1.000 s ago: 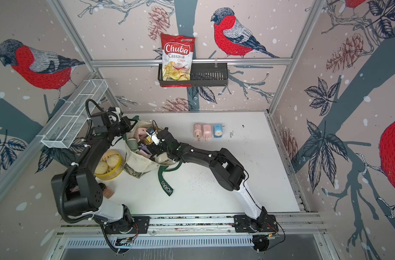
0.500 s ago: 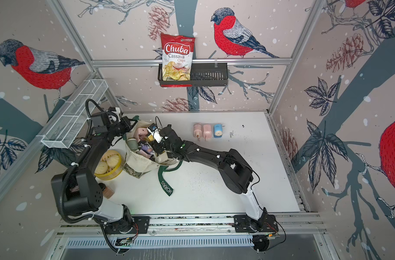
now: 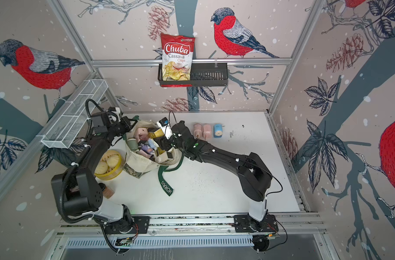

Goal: Take out the pencil sharpeners from the tote bags
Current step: Pick up the pencil sharpener from the canvas bag, then place the pencil sharpener at the center of the board.

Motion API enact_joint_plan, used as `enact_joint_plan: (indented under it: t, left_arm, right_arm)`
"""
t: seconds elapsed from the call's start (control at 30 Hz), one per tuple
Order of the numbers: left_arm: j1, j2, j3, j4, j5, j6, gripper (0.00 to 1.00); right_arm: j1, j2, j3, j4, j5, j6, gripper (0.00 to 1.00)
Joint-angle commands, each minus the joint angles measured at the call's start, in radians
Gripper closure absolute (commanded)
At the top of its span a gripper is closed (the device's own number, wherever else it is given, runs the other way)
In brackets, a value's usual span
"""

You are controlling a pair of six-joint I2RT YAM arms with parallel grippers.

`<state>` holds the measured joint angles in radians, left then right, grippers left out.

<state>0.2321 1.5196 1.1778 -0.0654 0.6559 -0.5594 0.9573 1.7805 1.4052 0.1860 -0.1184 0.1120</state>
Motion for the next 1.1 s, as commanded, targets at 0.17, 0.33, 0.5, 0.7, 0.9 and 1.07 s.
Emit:
enact_joint_plan:
  t: [0.17, 0.33, 0.5, 0.7, 0.9, 1.07]
  left_arm:
    - [-0.001, -0.007, 0.009, 0.132, 0.053, -0.002, 1.0]
    - [0.0, -0.009, 0.009, 0.133, 0.052, 0.0, 1.0]
    - [0.0, -0.009, 0.008, 0.133, 0.053, 0.001, 1.0]
    - [-0.001, -0.009, 0.009, 0.133, 0.054, -0.001, 1.0]
    - [0.0, -0.009, 0.009, 0.135, 0.056, -0.002, 1.0]
    - [0.0, -0.009, 0.008, 0.136, 0.057, -0.004, 1.0]
  right_arm:
    - [-0.137, -0.262, -0.189, 0.041, 0.0, 0.091, 0.52]
    - [-0.277, -0.372, -0.284, -0.017, 0.051, 0.094, 0.52]
    - [-0.402, -0.398, -0.285, -0.136, 0.142, 0.1, 0.52]
    - [-0.557, -0.354, -0.273, -0.216, 0.213, 0.154, 0.52]
    - [-0.694, -0.23, -0.212, -0.304, 0.222, 0.196, 0.52]
    - [-0.751, -0.107, -0.152, -0.339, 0.201, 0.21, 0.53]
